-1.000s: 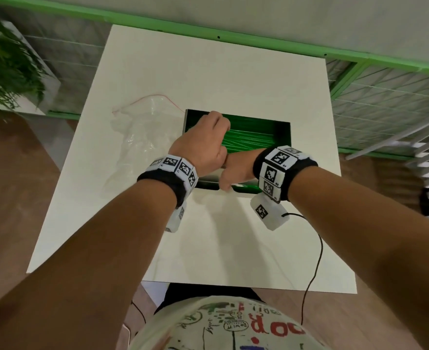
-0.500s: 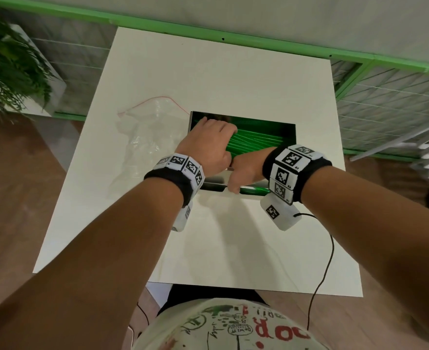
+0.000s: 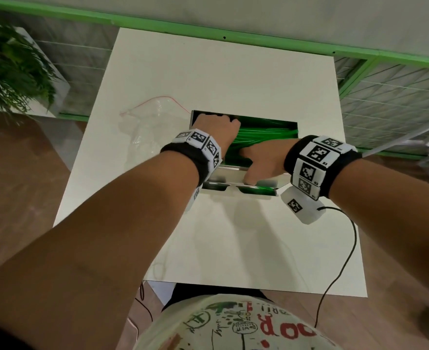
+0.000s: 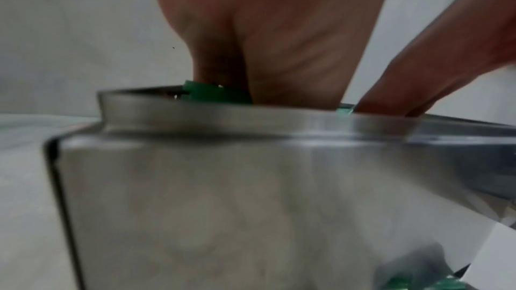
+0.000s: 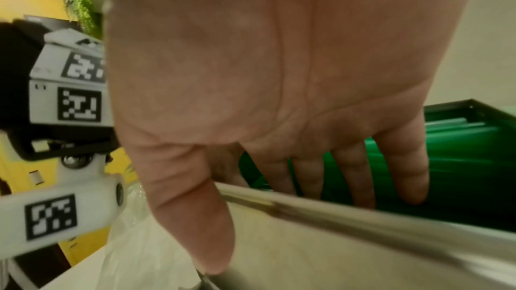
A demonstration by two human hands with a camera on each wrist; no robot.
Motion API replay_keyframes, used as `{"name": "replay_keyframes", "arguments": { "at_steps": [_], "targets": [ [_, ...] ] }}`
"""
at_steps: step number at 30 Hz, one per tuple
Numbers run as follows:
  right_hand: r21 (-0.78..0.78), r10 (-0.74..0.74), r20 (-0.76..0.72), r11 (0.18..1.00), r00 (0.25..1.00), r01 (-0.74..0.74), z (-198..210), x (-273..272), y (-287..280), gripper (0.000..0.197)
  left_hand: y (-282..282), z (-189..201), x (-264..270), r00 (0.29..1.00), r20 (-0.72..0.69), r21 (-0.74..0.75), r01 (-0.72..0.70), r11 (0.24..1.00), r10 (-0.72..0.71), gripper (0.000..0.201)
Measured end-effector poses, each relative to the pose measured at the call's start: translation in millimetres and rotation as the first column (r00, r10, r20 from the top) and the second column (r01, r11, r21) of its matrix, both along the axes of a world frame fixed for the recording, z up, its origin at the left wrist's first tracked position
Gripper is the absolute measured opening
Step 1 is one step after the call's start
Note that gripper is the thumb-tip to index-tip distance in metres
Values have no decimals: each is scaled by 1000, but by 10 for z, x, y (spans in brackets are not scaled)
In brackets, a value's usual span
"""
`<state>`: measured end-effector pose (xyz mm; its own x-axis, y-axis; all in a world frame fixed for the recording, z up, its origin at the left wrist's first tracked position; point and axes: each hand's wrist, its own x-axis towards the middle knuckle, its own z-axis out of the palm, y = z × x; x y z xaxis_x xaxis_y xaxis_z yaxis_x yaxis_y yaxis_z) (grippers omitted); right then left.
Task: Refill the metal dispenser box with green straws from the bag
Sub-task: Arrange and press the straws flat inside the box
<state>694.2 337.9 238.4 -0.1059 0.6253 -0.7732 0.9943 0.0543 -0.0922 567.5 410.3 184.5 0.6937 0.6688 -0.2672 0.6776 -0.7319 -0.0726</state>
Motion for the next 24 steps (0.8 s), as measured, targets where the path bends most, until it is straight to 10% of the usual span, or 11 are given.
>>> {"name": "replay_keyframes", "arguments": {
  "at_steps": [7,11,16,24],
  "targets": [
    [134,-140,-190,977,972,167,206,286,28,49,42,69,47,999,-26,29,-23,999,24,22],
    [480,-237,-339,789,911,383,102,405,28,14,112,104,30,997,38,-4,-63,998,63,21],
    [446,-112,-88,884,990,140,-245,368,103,59,133,109,2,992,21,-61,-120,991,121,13],
    [463,-83,-131,876,988,135,-251,431,160,35,72,-25,-85,999,-14,-34,-43,999,42,19]
  ]
}}
